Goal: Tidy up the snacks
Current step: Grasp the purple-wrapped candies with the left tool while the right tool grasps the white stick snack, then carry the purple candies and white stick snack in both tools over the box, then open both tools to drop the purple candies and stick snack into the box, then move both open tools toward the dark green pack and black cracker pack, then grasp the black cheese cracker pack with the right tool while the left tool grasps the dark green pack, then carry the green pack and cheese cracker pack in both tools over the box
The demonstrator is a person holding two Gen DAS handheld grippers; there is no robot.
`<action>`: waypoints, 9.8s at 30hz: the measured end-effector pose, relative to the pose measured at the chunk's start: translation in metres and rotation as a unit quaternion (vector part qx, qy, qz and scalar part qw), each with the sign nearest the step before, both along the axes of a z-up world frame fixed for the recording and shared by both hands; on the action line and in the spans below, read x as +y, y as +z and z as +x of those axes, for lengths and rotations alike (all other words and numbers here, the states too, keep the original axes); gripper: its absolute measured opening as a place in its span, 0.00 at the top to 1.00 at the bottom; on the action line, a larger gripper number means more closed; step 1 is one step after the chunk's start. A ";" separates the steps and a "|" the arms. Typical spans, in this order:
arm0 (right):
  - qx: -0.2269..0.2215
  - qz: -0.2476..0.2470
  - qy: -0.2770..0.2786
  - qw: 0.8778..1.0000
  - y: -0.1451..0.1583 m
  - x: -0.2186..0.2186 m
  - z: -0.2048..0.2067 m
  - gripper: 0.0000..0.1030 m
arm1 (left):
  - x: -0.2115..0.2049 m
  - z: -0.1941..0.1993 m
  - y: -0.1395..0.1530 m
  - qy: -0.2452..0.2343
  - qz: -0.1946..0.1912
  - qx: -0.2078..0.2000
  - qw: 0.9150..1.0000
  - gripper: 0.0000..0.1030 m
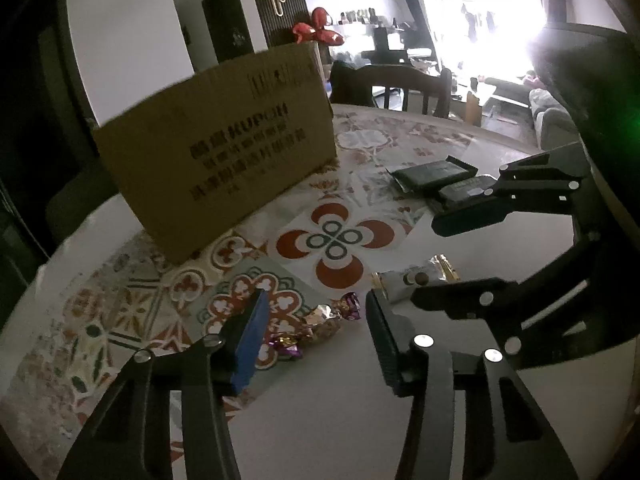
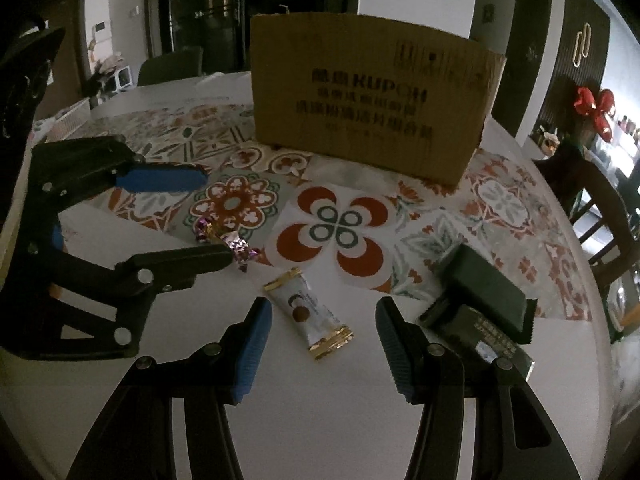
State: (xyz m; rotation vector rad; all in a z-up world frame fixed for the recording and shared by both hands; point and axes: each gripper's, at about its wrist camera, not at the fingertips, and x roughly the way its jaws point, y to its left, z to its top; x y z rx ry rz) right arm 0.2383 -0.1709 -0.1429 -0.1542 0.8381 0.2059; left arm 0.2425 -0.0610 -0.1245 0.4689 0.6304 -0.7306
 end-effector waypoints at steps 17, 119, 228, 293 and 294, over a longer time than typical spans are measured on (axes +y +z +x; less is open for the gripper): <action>0.012 0.018 0.014 1.000 -0.012 0.003 0.008 0.59 | -0.006 0.016 -0.016 -0.013 0.012 0.076 0.997 0.70; -0.185 0.099 -0.079 0.974 0.168 -0.083 0.121 0.07 | -0.015 0.112 0.164 0.264 -0.147 -0.047 0.952 0.18; -0.023 0.049 -0.222 0.974 0.030 -0.186 -0.019 0.64 | -0.191 0.049 -0.001 -0.056 0.024 0.125 0.990 0.02; -0.099 0.072 -0.183 0.976 0.090 -0.133 -0.016 0.69 | -0.087 0.032 0.100 0.139 -0.113 0.050 0.983 0.35; -0.104 0.072 -0.179 0.976 0.093 -0.131 -0.014 0.69 | -0.084 0.033 0.105 0.143 -0.117 0.045 0.982 0.35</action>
